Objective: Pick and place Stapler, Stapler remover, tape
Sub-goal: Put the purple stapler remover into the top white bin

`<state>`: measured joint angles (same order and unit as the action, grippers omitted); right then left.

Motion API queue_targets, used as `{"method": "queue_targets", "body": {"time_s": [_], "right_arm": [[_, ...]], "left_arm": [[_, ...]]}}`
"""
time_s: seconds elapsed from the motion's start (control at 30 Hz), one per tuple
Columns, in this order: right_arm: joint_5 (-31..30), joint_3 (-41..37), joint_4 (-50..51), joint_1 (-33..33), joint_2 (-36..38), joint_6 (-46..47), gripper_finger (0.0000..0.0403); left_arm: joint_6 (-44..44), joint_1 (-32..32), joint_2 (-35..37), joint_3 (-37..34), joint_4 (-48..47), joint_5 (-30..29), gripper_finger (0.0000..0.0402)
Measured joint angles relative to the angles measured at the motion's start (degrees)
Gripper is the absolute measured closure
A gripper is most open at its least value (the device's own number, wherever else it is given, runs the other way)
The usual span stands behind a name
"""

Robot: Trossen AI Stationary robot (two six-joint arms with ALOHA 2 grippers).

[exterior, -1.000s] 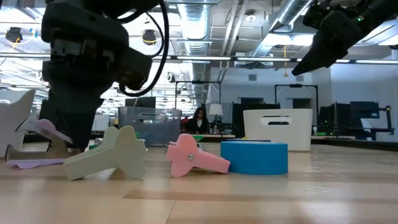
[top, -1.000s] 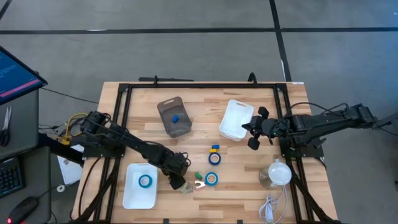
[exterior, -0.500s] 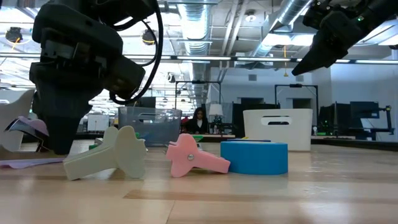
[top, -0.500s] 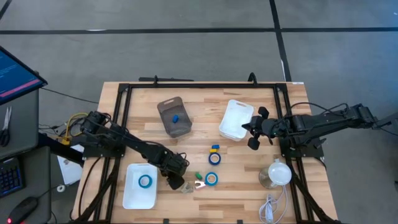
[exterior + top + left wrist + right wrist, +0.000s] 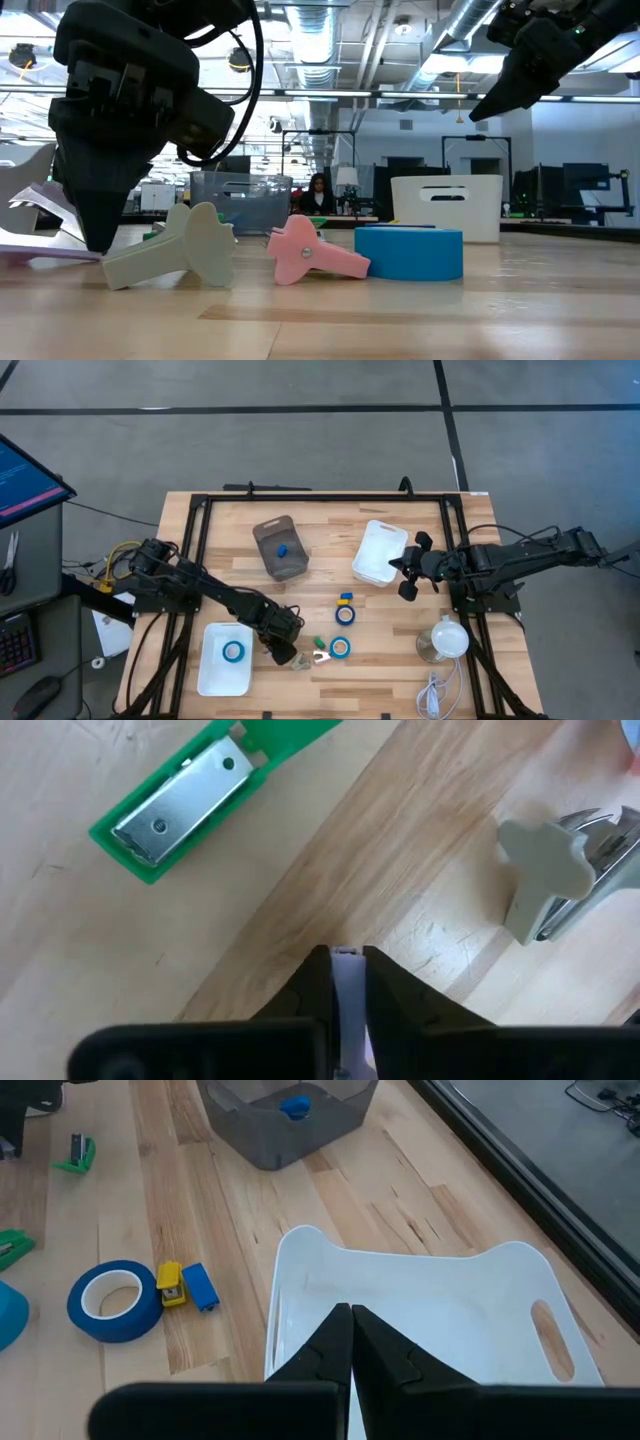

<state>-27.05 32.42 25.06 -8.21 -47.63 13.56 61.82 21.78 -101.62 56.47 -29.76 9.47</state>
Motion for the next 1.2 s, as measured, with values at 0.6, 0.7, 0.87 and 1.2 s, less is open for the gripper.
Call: {"method": "queue_targets", "body": {"time_s": [0.6, 0.7, 0.87, 1.2], "right_arm": [[-0.04, 0.00, 0.00, 0.00, 0.00, -0.23, 0.0403], [-1.92, 0.00, -0.03, -0.02, 0.02, -0.98, 0.0403], [-6.28, 0.00, -0.09, 0.00, 0.02, -1.95, 0.0403], [-6.21, 0.00, -0.46, 0.00, 0.02, -1.95, 0.0403]], "left_arm": [[-19.59, -9.40, 0.00, 6.06, 0.67, -1.81, 0.0377], [-25.46, -11.71, 0.00, 8.62, 0.72, -5.13, 0.0375], [-35.49, -15.72, 0.00, 13.57, 1.09, -10.34, 0.0378], [-58.75, -21.12, 0.00, 17.86, 14.86, -21.42, 0.0382]]}}
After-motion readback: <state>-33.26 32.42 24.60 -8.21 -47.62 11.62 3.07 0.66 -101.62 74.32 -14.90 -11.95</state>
